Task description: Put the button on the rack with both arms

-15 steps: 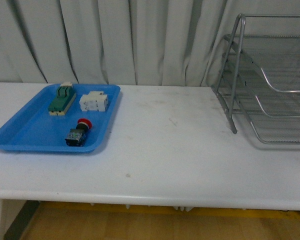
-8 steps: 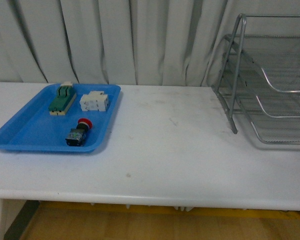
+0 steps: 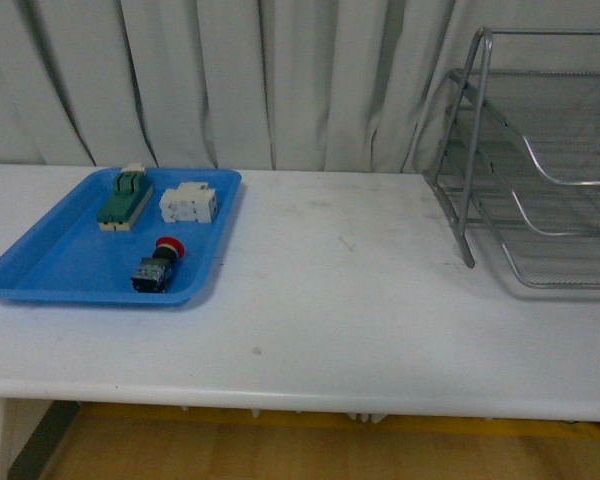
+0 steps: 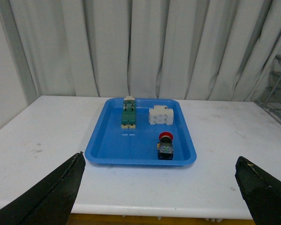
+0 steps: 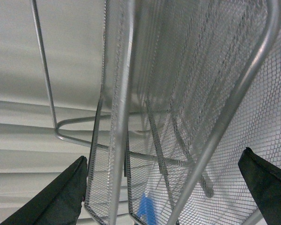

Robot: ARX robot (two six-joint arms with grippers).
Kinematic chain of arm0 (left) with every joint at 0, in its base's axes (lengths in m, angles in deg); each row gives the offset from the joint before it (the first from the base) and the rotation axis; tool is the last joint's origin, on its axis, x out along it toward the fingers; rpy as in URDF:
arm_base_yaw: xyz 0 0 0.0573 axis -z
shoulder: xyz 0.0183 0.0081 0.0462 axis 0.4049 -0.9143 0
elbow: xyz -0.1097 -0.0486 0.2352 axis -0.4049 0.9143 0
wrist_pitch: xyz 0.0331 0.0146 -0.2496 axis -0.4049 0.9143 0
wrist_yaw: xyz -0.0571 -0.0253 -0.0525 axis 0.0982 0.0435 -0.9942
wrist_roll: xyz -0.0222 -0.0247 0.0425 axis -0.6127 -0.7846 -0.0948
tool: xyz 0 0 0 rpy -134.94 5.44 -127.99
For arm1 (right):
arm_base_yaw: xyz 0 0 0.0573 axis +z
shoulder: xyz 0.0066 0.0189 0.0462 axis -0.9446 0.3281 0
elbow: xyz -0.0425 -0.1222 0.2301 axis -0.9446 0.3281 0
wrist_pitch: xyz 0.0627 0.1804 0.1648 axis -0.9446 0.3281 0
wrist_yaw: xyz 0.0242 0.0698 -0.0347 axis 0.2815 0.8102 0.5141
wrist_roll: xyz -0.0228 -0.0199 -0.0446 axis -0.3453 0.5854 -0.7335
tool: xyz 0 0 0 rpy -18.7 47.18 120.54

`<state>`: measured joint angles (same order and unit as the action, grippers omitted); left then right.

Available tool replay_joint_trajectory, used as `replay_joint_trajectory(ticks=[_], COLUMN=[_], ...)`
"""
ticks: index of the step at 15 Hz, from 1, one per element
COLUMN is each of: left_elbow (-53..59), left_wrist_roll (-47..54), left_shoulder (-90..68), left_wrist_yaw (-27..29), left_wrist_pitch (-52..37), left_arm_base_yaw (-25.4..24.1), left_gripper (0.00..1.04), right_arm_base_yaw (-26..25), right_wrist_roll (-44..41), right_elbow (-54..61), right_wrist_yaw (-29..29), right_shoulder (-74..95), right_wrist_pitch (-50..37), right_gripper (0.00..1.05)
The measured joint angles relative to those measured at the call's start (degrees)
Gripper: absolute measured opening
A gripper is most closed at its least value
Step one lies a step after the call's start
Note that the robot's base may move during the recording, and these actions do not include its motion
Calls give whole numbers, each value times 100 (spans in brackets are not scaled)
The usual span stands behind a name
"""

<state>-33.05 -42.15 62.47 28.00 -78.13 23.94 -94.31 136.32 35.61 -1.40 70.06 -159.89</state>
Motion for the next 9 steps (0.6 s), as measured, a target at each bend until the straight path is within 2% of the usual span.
replay_joint_trajectory(ticks=[5, 9], left_elbow=[0, 0], left_wrist_roll=[0, 0], left_shoulder=[0, 0], left_wrist_yaw=[-2, 0], left_wrist_pitch=[0, 0], left_arm_base_yaw=[0, 0], left_gripper=[98, 98], right_arm_base_yaw=[291, 267], right_wrist_roll=[107, 120], right_elbow=[105, -46], right_wrist_yaw=[4, 24], right_shoulder=[376, 535], right_wrist_pitch=[15, 31], right_gripper=[98, 98])
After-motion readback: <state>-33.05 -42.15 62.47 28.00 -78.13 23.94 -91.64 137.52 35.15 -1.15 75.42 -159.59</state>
